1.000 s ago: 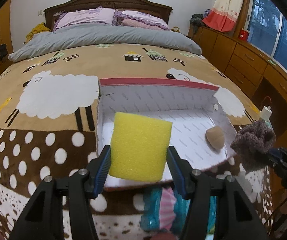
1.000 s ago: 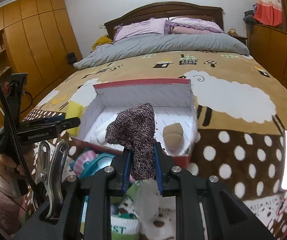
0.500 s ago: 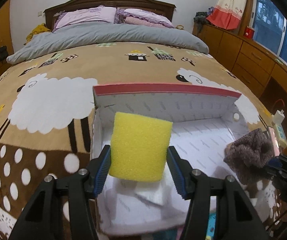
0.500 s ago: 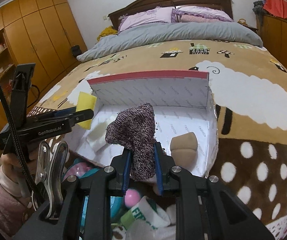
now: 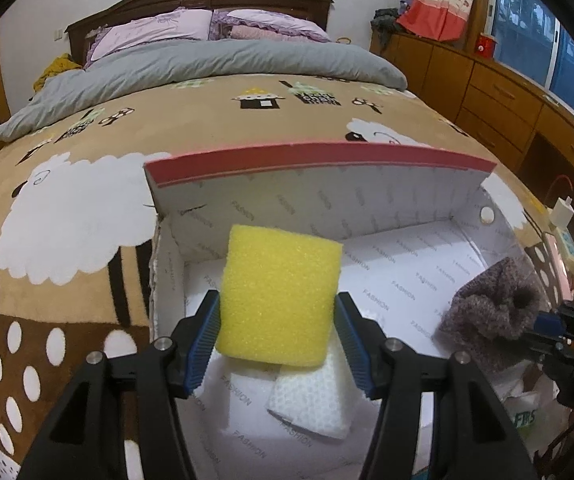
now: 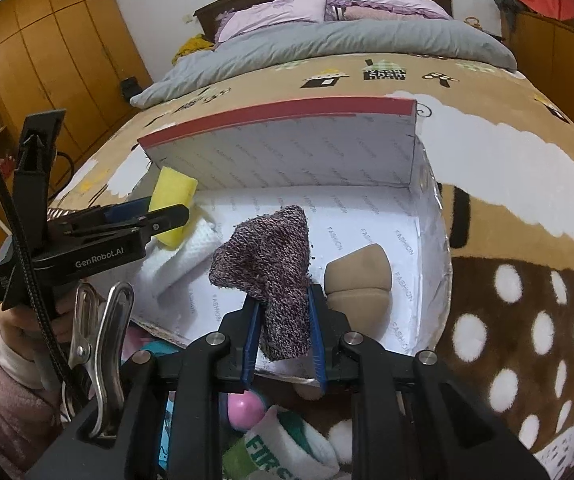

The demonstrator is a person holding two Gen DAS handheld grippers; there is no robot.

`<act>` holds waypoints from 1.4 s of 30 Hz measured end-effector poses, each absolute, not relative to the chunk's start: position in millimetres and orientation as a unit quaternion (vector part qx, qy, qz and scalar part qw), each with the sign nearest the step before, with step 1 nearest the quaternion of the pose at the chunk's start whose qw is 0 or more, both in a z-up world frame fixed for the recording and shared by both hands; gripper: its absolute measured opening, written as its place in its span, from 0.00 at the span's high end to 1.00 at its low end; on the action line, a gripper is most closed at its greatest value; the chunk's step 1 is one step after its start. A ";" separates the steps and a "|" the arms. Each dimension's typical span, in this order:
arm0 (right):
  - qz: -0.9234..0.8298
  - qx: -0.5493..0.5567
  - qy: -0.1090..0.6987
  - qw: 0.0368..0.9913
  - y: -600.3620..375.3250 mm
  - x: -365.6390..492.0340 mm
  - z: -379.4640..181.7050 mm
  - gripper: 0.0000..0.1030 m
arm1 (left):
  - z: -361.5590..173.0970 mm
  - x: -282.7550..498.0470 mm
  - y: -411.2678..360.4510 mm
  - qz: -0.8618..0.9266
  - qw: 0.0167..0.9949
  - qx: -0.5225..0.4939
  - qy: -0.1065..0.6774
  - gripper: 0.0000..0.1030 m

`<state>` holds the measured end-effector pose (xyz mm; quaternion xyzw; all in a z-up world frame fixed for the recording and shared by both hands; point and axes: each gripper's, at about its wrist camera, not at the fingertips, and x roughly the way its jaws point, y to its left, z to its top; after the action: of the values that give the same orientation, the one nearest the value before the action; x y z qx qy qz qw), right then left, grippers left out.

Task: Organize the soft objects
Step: 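Carry the yellow sponge and grey sock into the pink box and release both, then move both tools back toward the remaining pile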

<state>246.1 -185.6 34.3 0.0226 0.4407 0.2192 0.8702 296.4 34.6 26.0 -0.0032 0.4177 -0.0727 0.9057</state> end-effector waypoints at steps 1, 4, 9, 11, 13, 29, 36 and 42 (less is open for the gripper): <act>0.220 0.020 0.441 0.870 -184.4 246.4 34.6 0.78 | 26.4 295.7 35.0 -0.072 0.905 -0.003 0.419 0.42; 0.220 0.019 0.436 0.873 -183.5 246.6 36.7 0.72 | 29.9 292.8 34.7 -0.071 0.904 -0.003 0.421 0.42; 0.220 0.010 0.407 0.886 -186.9 241.0 48.0 0.58 | 38.9 287.9 30.9 -0.072 0.904 0.007 0.421 0.35; 0.221 0.015 0.405 0.887 -188.8 240.4 50.6 0.57 | 42.9 285.3 28.1 -0.071 0.905 0.012 0.419 0.35; 0.219 0.022 0.404 0.888 -192.4 239.0 52.4 0.57 | 46.0 283.2 26.0 -0.070 0.905 0.016 0.418 0.35; 0.216 0.042 0.389 0.895 -206.4 204.6 69.3 0.57 | 68.9 238.1 28.8 -0.068 0.907 -0.007 0.415 0.35; 0.222 0.043 0.381 0.897 -204.7 186.4 75.6 0.57 | 70.7 207.8 31.9 -0.065 0.906 -0.017 0.417 0.35; 0.224 0.046 0.379 0.897 -206.0 172.4 76.1 0.57 | 70.3 184.4 31.3 -0.064 0.905 -0.017 0.420 0.35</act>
<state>172.4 -206.0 76.1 0.0461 0.3793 0.2236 0.8967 184.4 31.3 70.3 -0.0174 0.4199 -0.0636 0.9052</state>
